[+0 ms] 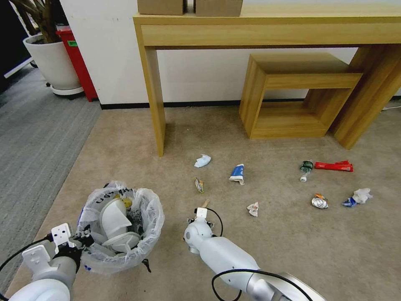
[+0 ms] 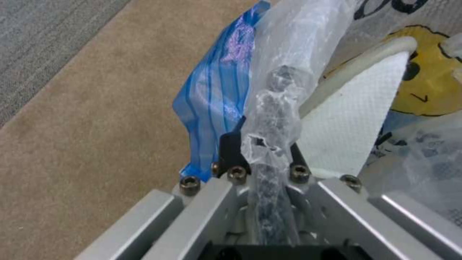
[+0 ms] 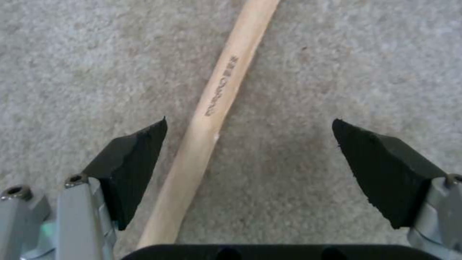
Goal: Pick up the trash bin and place the garbage on the floor into it.
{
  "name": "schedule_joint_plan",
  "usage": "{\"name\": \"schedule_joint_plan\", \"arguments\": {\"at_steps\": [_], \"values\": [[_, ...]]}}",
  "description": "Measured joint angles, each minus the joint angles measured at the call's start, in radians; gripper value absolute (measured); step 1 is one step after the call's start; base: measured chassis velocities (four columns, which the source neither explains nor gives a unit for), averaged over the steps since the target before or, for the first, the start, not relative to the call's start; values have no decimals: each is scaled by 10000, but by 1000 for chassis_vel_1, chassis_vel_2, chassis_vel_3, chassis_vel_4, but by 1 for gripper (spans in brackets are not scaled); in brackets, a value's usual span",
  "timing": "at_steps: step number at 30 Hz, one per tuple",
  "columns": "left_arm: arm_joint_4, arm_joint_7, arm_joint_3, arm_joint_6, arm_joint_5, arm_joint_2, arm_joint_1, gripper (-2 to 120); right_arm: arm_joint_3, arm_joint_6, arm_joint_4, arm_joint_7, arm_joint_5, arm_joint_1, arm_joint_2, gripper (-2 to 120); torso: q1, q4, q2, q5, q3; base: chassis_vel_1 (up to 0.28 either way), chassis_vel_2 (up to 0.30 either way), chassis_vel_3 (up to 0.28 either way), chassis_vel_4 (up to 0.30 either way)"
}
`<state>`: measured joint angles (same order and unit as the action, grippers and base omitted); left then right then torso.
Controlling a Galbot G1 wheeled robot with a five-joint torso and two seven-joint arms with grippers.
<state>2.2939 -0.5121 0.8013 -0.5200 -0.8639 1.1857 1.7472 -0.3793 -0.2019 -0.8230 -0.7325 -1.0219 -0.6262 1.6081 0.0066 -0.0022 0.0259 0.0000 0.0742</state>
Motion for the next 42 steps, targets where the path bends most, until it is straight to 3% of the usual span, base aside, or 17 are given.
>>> {"name": "schedule_joint_plan", "arguments": {"at_steps": [14,20,24,25,27,34,42], "values": [[-26,33,-65,50,32,16,-44,0,-316,59,320,341,147,6,0,91,0,-1,1,0,0,0,0,0,0],[-139,37,-96,104,52,8,-150,0,-355,69,299,343,188,15,-1,85,0,-1,0,-1,0,0,0,0,0],[-199,44,-128,139,72,3,-229,0,-394,96,312,334,265,19,0,73,0,-2,1,-2,-1,0,0,0,0],[-225,45,-131,149,75,-7,-259,0,-409,108,316,320,286,20,-2,65,0,-3,2,-3,-1,0,0,0,0],[-238,46,-133,152,76,-16,-273,0,-420,110,316,314,295,20,-3,61,-1,-2,3,-3,-1,0,0,0,0],[-292,55,-157,177,69,-46,-360,0,-576,116,224,249,317,-30,0,31,-1,1,3,0,-1,0,0,0,0],[-285,60,-159,209,61,-59,-338,0,-704,116,123,175,384,-139,-1,22,-1,0,2,-1,-1,0,0,0,0]]}}
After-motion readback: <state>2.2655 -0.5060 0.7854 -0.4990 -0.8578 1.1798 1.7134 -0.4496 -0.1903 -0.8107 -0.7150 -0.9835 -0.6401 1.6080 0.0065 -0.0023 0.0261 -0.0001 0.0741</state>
